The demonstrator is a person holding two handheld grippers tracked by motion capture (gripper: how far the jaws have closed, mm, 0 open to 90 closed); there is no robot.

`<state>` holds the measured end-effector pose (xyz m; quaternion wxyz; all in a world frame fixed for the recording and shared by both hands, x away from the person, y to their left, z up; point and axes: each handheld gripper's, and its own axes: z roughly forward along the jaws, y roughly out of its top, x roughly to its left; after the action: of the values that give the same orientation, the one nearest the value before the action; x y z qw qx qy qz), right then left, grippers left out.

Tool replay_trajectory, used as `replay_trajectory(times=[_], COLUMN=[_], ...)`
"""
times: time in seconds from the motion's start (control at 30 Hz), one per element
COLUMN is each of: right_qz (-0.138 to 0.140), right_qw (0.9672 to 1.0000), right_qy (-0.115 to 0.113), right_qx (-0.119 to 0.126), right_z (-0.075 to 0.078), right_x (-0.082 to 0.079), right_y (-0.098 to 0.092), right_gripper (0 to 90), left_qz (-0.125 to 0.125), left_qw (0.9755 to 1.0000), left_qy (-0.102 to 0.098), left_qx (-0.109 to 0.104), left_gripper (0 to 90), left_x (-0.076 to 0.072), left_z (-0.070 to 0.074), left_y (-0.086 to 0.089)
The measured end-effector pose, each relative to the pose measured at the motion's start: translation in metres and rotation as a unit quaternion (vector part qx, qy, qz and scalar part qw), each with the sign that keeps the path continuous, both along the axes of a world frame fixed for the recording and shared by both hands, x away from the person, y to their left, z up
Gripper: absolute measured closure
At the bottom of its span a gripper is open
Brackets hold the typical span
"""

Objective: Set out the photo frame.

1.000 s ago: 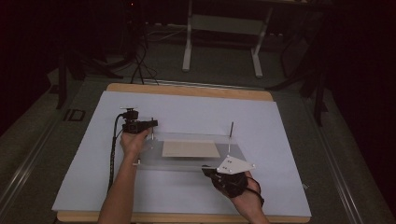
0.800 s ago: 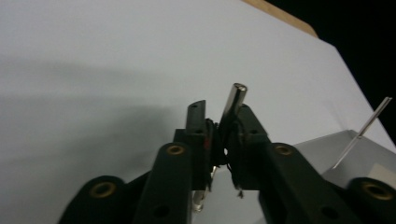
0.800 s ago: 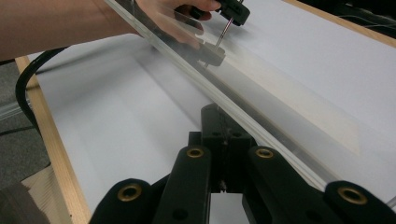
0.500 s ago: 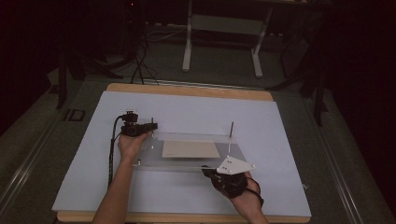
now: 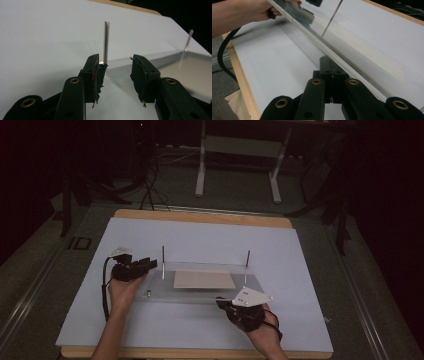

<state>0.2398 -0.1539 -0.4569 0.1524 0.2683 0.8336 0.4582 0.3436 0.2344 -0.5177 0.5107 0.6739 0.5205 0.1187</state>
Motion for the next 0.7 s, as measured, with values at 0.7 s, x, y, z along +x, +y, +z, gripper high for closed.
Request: replay_trajectory(times=[0.7], right_qz=[-0.01], right_qw=[0.9999], right_qy=[-0.011], right_qx=[0.008], right_z=[0.01], right_x=[0.004], right_y=[-0.003], right_gripper=[90.0], left_qz=[-0.036], left_qw=[0.9992], left_qy=[-0.012], left_qx=[0.015], left_gripper=[64.4], left_x=[-0.038], left_z=[0.002], left_y=[0.016])
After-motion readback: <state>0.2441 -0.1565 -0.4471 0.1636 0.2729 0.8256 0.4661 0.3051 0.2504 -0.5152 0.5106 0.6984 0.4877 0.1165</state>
